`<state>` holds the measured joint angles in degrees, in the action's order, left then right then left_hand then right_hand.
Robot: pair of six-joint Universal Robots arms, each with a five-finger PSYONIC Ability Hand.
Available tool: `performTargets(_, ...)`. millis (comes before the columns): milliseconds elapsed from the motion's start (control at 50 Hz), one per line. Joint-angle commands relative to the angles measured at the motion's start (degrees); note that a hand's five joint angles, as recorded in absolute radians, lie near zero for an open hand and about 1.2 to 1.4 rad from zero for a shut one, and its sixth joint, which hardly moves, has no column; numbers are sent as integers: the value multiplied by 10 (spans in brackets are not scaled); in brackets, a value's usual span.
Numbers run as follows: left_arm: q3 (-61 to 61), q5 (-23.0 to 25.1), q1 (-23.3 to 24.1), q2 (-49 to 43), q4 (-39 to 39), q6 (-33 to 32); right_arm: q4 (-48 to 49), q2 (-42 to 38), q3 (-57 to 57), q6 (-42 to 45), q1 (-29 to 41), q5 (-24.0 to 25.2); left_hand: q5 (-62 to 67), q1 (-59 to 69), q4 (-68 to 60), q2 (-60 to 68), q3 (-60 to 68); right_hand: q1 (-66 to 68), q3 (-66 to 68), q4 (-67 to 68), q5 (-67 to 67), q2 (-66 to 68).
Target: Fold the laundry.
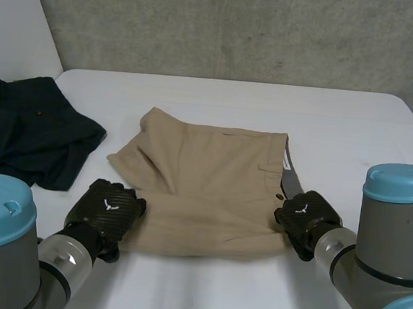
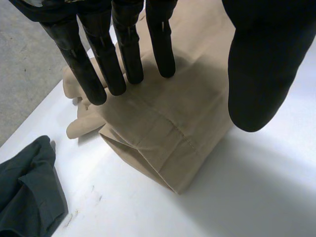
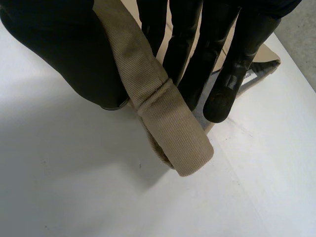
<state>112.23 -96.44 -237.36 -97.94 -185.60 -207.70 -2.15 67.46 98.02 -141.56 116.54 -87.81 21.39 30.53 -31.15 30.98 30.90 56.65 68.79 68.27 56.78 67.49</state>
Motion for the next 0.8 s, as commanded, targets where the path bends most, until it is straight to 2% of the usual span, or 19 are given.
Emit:
performTargets(20, 11, 6, -19, -14, -63, 6, 7, 0, 2, -3, 0, 1, 94, 103, -97, 98, 99, 234, 112, 117, 132, 125)
performTargets(160, 15, 7, -28, -39, -115, 2, 11, 0, 9, -4, 0, 1, 180, 189, -182, 184, 185, 234, 112, 117, 132, 125)
performTargets(460, 17, 9, -28, -65, -120, 1, 13, 0, 12, -4, 0, 1, 183, 192, -186, 188, 188, 234, 112, 117, 132, 125)
performTargets(540, 14, 11, -28, -65, -121, 2, 13, 0, 12, -4, 0, 1, 485, 494, -488, 489, 490, 234, 112, 117, 132, 125)
performTargets(600, 13, 10, -26, -61, -118, -1, 13, 0, 12, -3, 0, 1, 486, 495, -488, 490, 491, 234, 112, 117, 132, 125)
performTargets(700, 19, 8, -21, -10, -102, -3, 2, 7, 12, 7, -1, -3, 486, 495, -488, 490, 491, 234, 112, 117, 132, 125)
performTargets(800, 50, 11, -19, 83, -32, -10, -59, 57, 19, 30, -2, 0, 486, 495, -488, 490, 491, 234, 112, 117, 132, 125)
